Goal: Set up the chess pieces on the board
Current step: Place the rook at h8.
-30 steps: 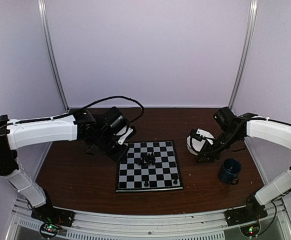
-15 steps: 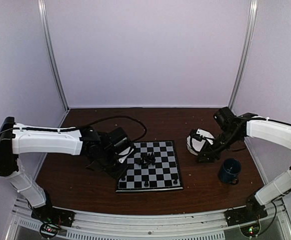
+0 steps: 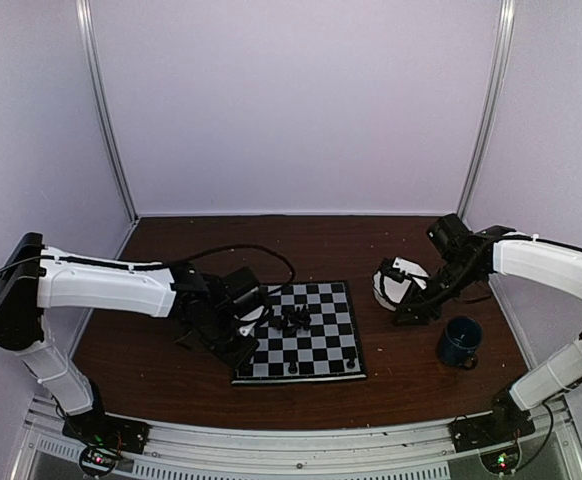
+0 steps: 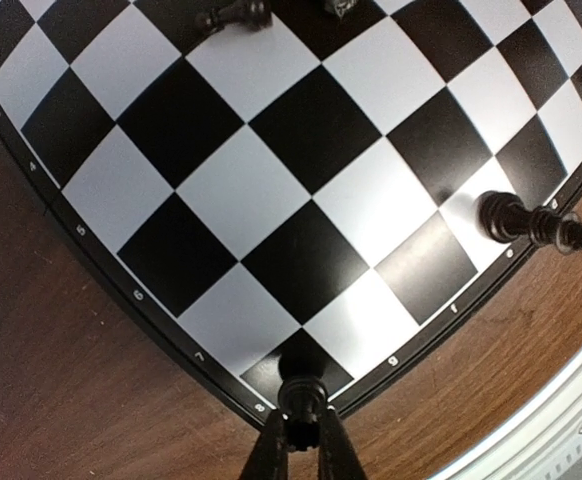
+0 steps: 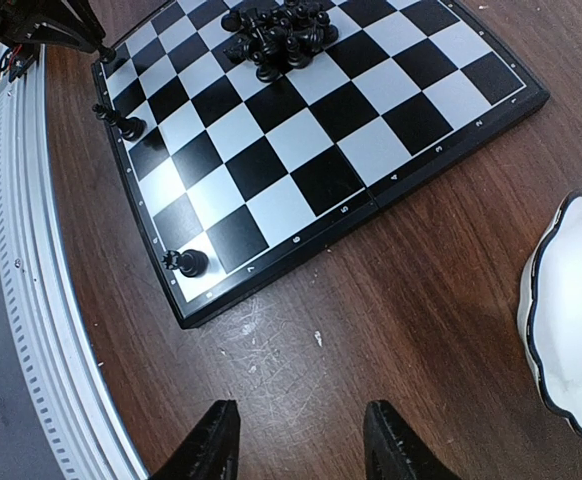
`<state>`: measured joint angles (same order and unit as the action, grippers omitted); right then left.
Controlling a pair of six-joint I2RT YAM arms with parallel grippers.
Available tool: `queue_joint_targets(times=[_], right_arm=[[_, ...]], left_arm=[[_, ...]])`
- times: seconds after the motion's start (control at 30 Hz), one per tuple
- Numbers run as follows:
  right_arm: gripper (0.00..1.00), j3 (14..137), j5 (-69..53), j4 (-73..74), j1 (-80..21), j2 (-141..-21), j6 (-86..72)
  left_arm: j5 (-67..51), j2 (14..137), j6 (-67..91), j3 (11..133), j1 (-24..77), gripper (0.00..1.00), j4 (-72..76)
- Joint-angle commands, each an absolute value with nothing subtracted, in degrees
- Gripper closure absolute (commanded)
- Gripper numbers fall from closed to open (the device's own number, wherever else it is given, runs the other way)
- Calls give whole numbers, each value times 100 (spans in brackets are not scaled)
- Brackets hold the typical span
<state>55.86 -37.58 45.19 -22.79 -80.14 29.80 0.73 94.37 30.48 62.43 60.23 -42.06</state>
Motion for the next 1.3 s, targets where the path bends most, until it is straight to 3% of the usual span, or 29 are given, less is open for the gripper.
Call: queue_joint_targets(times=[0.0, 0.73, 0.97, 1.07, 1.27], right_arm=[[55, 5555, -3825, 4500, -2259, -8060, 3015], [55, 5546, -3824, 4520, -2259, -8071, 3015], [55, 5553, -3845, 4518, -2259, -8077, 3015], [55, 5554, -3856, 4532, -2259, -8078, 3006], [55, 5947, -3979, 4839, -2259, -8098, 3046]], left_arm=[[0, 9520, 3170, 6124, 6059, 95, -4091], [74, 9694, 3092, 6171, 6064, 92, -3970], [81, 9679, 3094, 6232, 6068, 73, -4126], [89, 9610, 3057, 6338, 6081, 70, -4255], [351, 9204, 2595, 7045, 6074, 57, -4750]])
